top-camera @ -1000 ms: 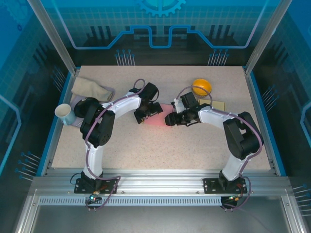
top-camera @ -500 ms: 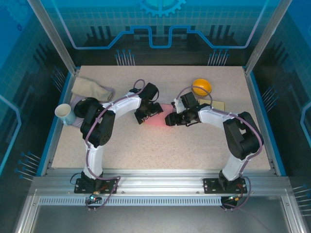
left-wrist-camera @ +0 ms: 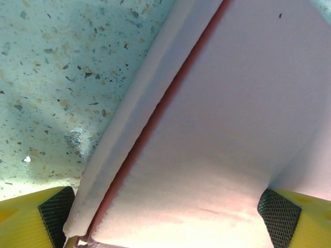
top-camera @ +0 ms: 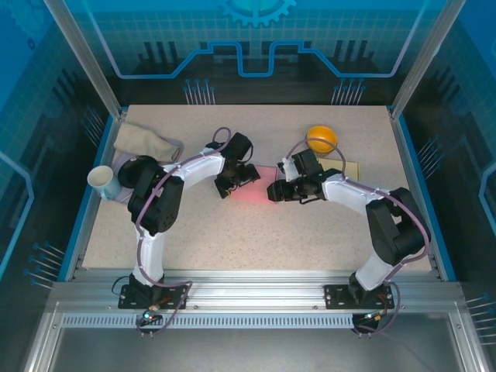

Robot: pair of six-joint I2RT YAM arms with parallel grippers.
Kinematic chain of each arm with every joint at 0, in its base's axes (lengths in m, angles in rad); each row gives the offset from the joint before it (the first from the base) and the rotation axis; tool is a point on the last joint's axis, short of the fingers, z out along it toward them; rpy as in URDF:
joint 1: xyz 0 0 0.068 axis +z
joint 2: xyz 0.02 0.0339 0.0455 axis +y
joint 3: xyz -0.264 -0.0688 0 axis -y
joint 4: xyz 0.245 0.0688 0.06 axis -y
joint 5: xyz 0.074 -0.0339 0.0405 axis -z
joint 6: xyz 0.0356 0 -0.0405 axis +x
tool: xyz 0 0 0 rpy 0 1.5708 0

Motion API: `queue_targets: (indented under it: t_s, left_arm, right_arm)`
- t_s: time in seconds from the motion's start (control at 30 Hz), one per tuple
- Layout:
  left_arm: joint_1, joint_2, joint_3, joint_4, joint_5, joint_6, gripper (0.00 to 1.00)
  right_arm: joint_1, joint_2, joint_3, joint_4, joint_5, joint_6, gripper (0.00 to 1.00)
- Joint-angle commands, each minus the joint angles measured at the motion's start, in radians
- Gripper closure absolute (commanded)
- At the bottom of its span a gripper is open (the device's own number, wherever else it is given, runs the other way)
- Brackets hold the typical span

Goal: Fold the paper box

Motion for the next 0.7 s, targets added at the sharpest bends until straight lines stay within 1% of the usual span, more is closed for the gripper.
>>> queue_targets:
  t_s: [0.0,0.13,0.47,0.57,0.67]
  left_arm:
    - [0.007,0.054,-0.049,-0.071,-0.036,0.004,0.04]
    - [0.01,0.054,-0.051,-0.072,-0.036,0.005,0.04]
    - [0.008,0.056,-0.048,-0.076,-0.041,0.007,0.04]
    - [0.01,0.056,-0.049,-0.077,-0.042,0.008,0.04]
    - [0.01,0.057,-0.048,-0.077,-0.041,0.008,0.04]
  right_arm:
    - [0.008,0.014,-0.022,0.039,0.0,0.041,0.51]
    - [0.012,0.045,-0.023,0.063,0.01,0.047,0.51]
    - [0.034,0.08,0.006,0.066,-0.032,0.031,0.51]
    - [0.036,0.08,0.009,0.069,-0.043,0.019,0.57]
    - [0.039,0.083,0.013,0.062,-0.032,0.004,0.58]
